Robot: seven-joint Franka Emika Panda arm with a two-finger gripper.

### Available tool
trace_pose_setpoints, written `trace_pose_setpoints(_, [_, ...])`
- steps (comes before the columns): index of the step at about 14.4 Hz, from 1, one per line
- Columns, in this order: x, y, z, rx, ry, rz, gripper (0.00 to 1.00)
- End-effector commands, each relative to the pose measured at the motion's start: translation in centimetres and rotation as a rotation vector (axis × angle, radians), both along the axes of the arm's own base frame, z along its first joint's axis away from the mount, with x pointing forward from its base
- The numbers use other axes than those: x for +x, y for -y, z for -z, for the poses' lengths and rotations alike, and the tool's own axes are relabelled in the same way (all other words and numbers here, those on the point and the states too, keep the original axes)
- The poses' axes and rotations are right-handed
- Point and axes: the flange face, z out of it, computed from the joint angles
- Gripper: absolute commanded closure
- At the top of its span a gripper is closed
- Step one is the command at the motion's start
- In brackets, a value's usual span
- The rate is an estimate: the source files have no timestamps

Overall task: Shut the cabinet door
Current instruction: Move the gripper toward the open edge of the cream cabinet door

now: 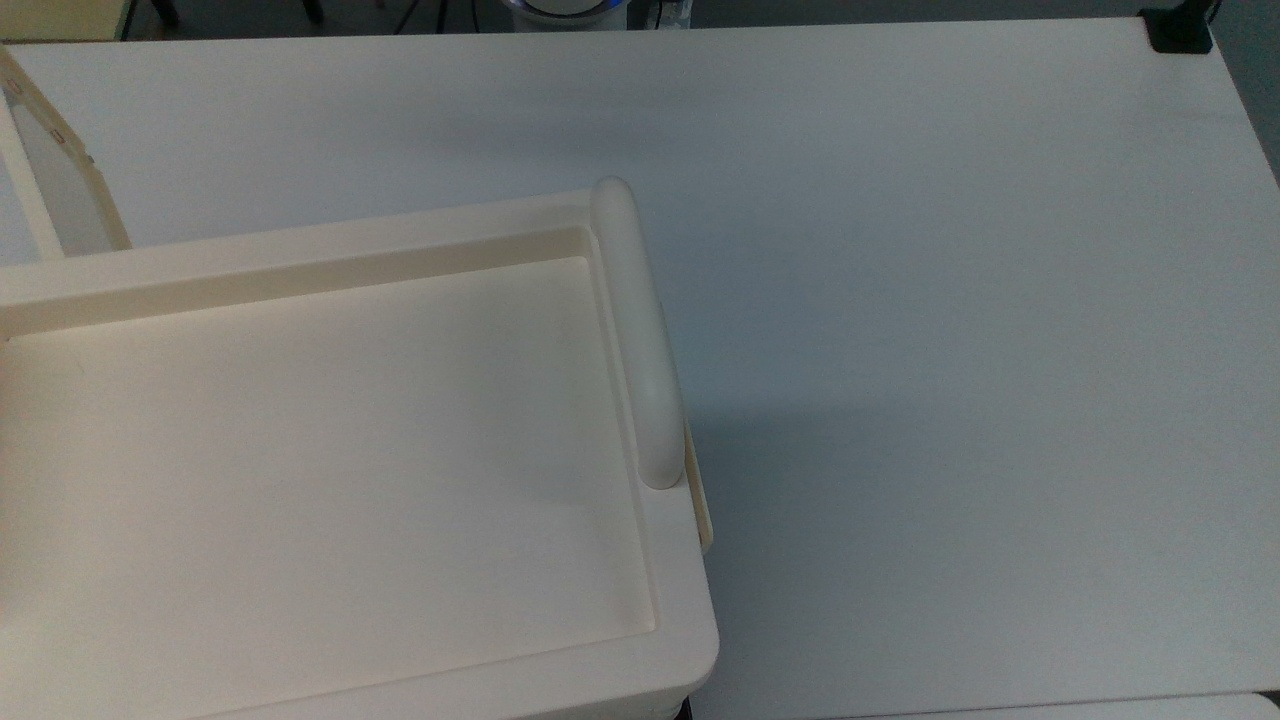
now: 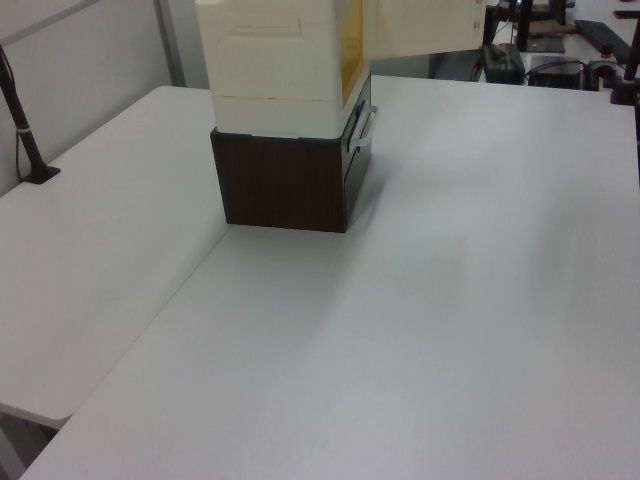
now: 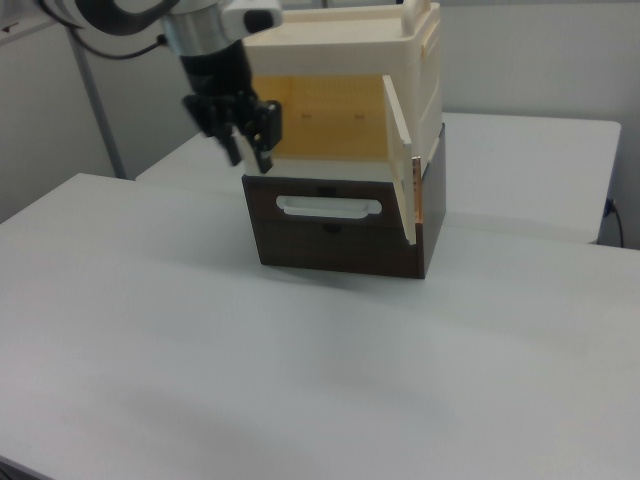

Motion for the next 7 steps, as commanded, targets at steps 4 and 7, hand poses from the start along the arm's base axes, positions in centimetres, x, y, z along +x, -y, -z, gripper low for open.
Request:
trace_pose_setpoints(4, [-2.0, 10.6, -4.2, 0.137, 0.333, 0.417, 1.0])
trace_pose_setpoints(7, [-2.7, 14.3, -5.2, 0.173, 0.463, 0.536, 1.0])
